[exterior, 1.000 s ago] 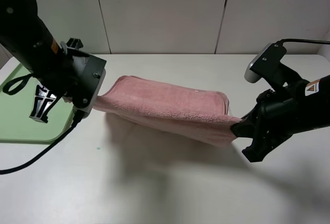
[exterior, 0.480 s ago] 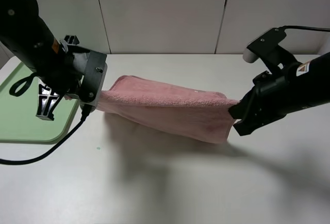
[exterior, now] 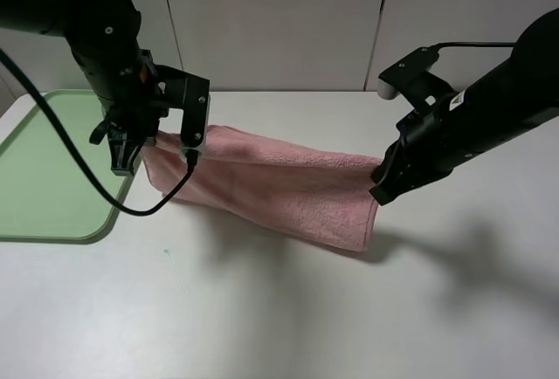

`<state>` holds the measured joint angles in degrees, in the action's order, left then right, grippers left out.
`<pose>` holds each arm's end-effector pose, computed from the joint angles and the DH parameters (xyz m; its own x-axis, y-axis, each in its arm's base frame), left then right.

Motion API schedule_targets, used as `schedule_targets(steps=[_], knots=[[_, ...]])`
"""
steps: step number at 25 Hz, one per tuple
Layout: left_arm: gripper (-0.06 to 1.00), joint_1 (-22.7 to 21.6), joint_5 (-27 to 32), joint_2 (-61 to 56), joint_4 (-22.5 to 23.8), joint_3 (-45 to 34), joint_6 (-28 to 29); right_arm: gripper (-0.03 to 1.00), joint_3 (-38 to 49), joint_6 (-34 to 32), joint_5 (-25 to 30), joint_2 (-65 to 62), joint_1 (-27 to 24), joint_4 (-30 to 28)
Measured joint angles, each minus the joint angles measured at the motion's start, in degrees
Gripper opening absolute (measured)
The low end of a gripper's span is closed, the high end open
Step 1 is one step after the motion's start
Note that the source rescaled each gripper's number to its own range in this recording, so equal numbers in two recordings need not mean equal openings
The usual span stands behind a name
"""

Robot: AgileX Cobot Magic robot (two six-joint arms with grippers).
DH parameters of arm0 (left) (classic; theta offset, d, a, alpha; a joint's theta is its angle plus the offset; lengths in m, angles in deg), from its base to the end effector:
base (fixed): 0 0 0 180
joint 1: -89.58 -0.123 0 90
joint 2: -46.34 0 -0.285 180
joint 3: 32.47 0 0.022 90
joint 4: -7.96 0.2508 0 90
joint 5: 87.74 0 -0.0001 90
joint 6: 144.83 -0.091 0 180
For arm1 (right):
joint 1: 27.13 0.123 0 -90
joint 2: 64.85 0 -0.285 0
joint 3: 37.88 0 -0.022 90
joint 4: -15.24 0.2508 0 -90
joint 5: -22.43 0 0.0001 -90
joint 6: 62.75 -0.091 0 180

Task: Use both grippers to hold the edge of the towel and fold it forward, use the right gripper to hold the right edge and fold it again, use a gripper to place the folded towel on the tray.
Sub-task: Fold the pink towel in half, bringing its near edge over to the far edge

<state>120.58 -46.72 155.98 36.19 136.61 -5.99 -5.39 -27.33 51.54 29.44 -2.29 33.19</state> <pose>0.3190 -0.1587 0.2026 -0.0101 0.9960 0.0884 0.8854 -0.0322 0.4638 0.2427 0.1274 0.1933 -0.6138 -0.6499 -0.4482 -0.7214 0.6923 -0.0159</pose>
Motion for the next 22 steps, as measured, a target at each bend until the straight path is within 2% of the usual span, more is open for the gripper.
schedule_targets(steps=[12, 22], knots=[[0.00, 0.0, -0.4, 11.2, 0.7, 9.6, 0.2, 0.00, -4.2, 0.8, -1.6, 6.8, -7.1, 0.0], [0.00, -1.9, -2.5, 16.9, 0.5, 16.5, 0.2, 0.00, -5.0, 2.9, -4.5, 10.0, -9.1, 0.6]])
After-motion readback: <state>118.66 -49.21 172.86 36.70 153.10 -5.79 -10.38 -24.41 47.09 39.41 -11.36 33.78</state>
